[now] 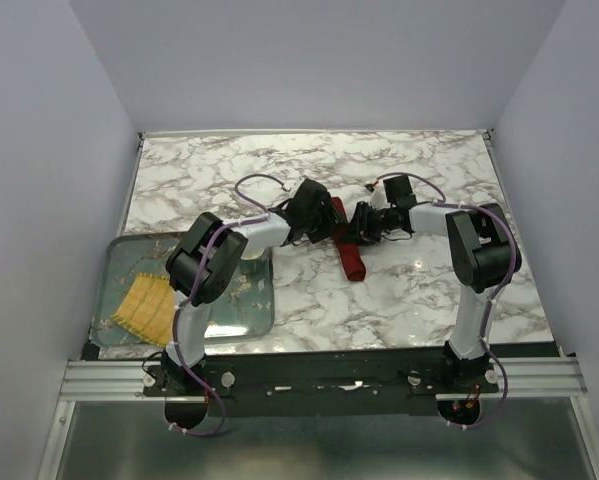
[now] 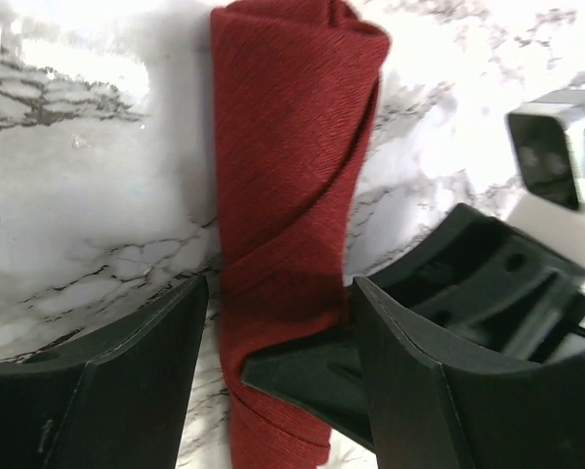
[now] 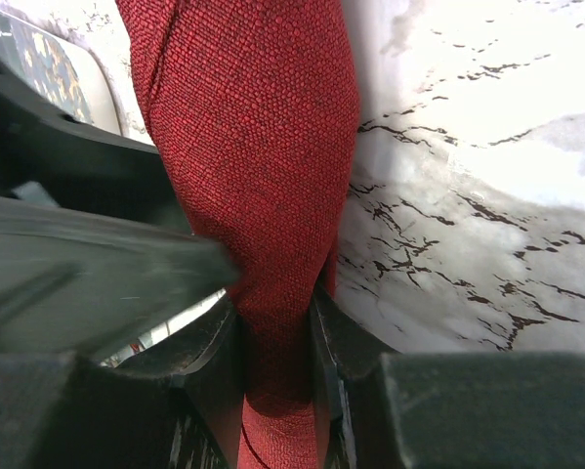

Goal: Fold the napkin, place the utensils inside, and roll it up
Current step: Roll the napkin with the utensil

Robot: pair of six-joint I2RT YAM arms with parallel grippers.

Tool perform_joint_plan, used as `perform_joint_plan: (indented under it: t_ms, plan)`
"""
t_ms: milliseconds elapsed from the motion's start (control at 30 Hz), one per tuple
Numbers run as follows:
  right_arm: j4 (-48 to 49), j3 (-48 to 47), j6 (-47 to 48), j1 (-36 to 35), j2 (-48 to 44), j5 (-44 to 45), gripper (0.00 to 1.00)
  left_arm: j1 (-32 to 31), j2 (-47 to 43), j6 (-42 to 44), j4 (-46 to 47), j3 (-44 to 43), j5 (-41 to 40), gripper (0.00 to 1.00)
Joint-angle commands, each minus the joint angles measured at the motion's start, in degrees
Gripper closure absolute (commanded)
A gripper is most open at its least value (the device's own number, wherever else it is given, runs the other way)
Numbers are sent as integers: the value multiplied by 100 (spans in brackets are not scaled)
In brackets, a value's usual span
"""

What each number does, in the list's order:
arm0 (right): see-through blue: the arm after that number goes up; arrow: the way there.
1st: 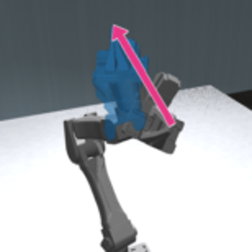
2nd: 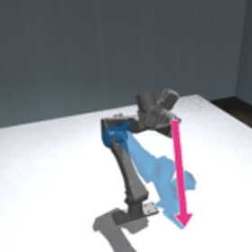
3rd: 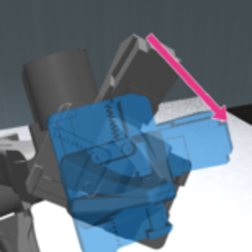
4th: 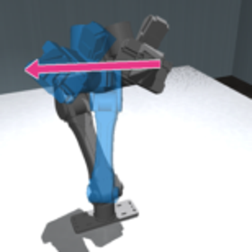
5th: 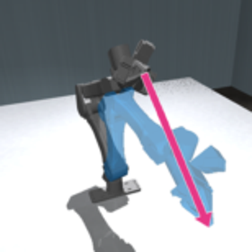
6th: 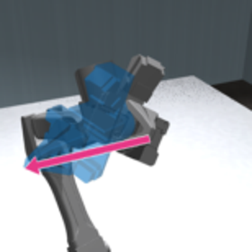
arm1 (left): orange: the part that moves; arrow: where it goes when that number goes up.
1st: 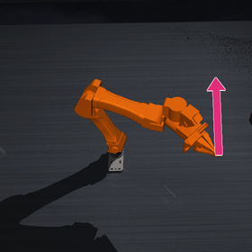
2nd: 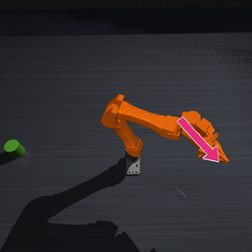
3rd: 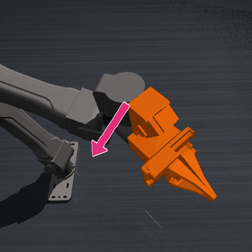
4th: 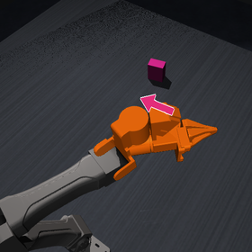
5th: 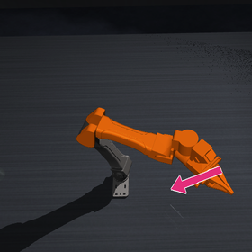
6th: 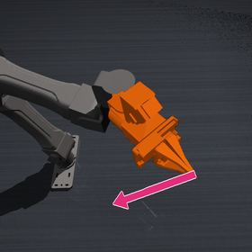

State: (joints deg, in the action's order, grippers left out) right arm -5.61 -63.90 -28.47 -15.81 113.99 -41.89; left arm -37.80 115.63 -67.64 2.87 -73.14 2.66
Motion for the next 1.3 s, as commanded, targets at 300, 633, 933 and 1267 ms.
perform_joint_plan:
  t_ms: [300, 633, 933, 1267]
  plan:
    - [-213, 158, 70, -97, 35, 50, 63, -254, 504, -241, -955, -692, -881, 31]
    - [-28, 193, -106, -71, 44, -179, 49, -447, 653, 189, -1403, -1026, -1302, 43]
    - [-1214, 0, 842, -80, -701, 927, 30, -500, 689, 480, -1623, -1158, -1487, 59]
    - [-1909, 193, 1230, -730, -1573, 2826, 23, -500, 530, 409, -1430, -948, -1347, 58]
